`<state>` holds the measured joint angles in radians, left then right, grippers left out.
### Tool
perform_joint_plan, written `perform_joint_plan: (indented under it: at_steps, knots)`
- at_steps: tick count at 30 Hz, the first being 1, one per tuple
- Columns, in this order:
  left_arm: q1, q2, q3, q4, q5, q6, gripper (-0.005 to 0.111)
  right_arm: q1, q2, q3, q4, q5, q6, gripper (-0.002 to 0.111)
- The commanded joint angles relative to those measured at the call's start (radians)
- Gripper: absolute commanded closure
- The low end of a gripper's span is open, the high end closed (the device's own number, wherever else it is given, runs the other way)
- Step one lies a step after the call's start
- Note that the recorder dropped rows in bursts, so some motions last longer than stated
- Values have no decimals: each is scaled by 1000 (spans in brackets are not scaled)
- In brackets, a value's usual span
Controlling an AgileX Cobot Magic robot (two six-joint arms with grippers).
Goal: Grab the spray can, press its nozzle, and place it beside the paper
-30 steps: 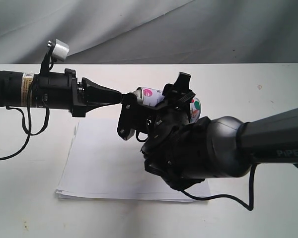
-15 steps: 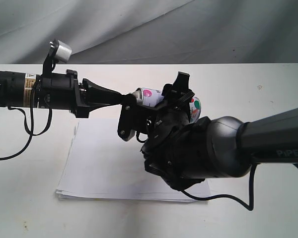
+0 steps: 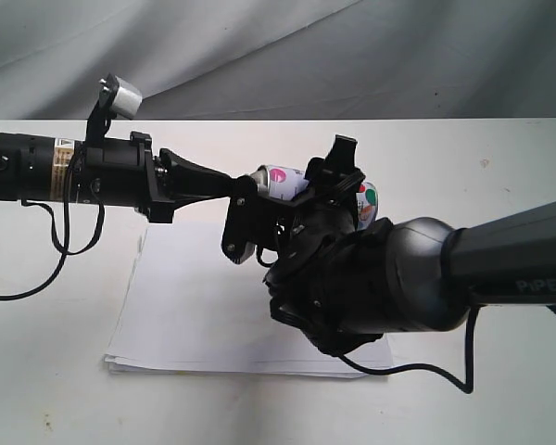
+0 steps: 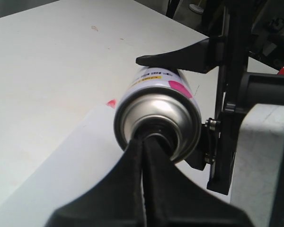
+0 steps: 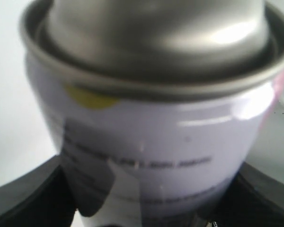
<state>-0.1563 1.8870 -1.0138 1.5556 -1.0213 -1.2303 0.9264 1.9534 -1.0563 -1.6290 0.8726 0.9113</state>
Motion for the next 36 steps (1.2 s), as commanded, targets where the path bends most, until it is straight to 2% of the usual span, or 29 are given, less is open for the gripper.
perform_joint_plan:
  at_steps: [1, 36]
  knots:
    - [-11, -1, -4, -5, 5, 5, 107, 3, -14, -12, -47, 22, 1, 108]
    - [-35, -1, -4, -5, 35, 2, 107, 3, -14, -12, -49, 18, -3, 108]
